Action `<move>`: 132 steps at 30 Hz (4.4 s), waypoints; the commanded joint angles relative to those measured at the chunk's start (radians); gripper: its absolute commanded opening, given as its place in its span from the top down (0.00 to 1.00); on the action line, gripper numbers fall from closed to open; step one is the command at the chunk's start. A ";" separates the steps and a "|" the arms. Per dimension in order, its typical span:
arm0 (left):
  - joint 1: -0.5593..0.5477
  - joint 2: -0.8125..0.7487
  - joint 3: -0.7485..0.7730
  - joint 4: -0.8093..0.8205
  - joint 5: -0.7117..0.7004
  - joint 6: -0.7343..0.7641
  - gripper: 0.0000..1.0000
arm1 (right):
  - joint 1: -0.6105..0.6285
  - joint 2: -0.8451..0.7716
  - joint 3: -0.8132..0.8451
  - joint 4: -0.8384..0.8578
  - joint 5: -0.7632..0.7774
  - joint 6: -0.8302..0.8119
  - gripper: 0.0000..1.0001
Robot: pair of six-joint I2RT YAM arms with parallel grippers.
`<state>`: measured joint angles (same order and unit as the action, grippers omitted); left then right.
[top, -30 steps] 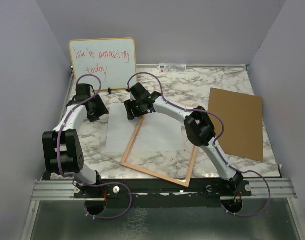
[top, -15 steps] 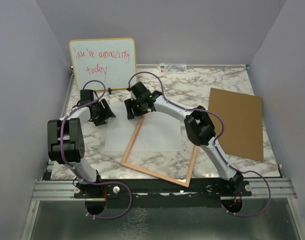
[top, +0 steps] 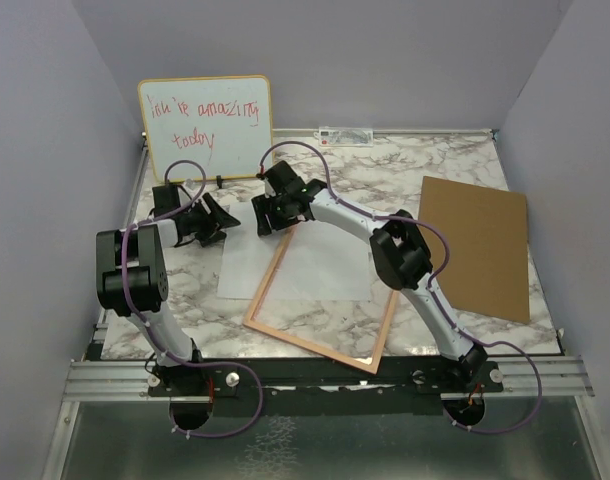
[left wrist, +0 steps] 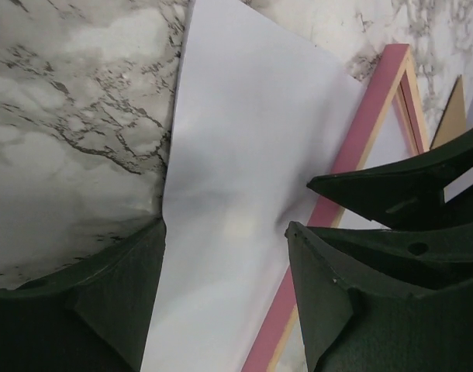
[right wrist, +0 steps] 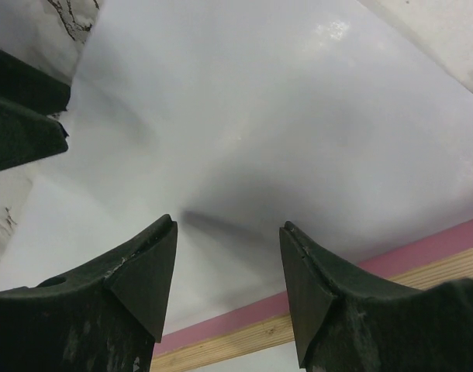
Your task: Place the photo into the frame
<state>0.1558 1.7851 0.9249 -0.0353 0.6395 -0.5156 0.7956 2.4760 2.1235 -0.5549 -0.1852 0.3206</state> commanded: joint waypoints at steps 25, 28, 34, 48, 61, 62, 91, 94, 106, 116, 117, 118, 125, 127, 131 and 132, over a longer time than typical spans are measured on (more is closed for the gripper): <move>0.014 -0.106 -0.208 -0.058 0.163 -0.165 0.92 | 0.017 0.107 -0.036 -0.054 -0.051 0.018 0.40; 0.021 -0.122 -0.192 -0.047 0.165 -0.171 1.00 | 0.017 0.092 -0.049 -0.038 -0.060 0.024 0.40; 0.061 -0.188 -0.133 -0.054 0.202 -0.209 1.00 | 0.009 0.035 -0.054 -0.027 -0.037 0.045 0.38; 0.164 -0.341 -0.025 0.019 0.245 -0.390 1.00 | -0.053 -0.206 -0.229 0.187 -0.091 0.115 0.33; 0.252 -0.353 0.195 -0.154 0.208 -0.287 1.00 | -0.124 -0.357 -0.253 0.249 -0.105 0.229 0.33; 0.258 -0.354 0.209 -0.156 0.210 -0.283 1.00 | -0.127 -0.369 -0.254 0.236 -0.095 0.226 0.33; 0.273 -0.346 0.579 -0.462 0.133 -0.071 1.00 | -0.448 -0.841 -1.006 -0.122 0.354 0.418 0.20; 0.268 -0.357 0.588 -0.457 0.132 -0.083 1.00 | -0.462 -0.836 -1.033 -0.111 0.328 0.416 0.18; 0.260 -0.390 0.684 -0.451 0.125 -0.126 1.00 | -0.495 -0.751 -1.041 0.039 0.086 0.330 0.17; 0.193 -0.408 0.724 -0.340 0.132 -0.193 1.00 | -0.512 -0.675 -0.980 0.186 -0.035 0.258 0.18; 0.180 -0.409 0.728 -0.322 0.131 -0.200 1.00 | -0.512 -0.664 -0.968 0.203 -0.044 0.250 0.18; 0.169 -0.408 0.731 -0.307 0.129 -0.203 1.00 | -0.512 -0.651 -0.950 0.215 -0.052 0.247 0.18; 0.012 -0.366 0.786 -0.256 0.052 -0.151 1.00 | -0.516 -0.604 -0.838 0.248 -0.049 0.252 0.18; -0.043 -0.348 0.807 -0.248 0.010 -0.134 1.00 | -0.521 -0.615 -0.800 0.215 0.013 0.263 0.18; -0.111 -0.314 0.832 -0.249 -0.129 -0.219 1.00 | -0.521 -0.680 -0.736 0.181 0.175 0.188 0.18; -0.124 -0.278 0.817 -0.245 -0.157 -0.367 1.00 | -0.520 -0.777 -0.726 0.239 0.212 0.008 0.18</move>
<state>0.0402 1.4548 1.7302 -0.3065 0.6086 -0.6998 0.2794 1.8431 1.3609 -0.3588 -0.1139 0.5701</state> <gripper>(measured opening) 0.003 0.822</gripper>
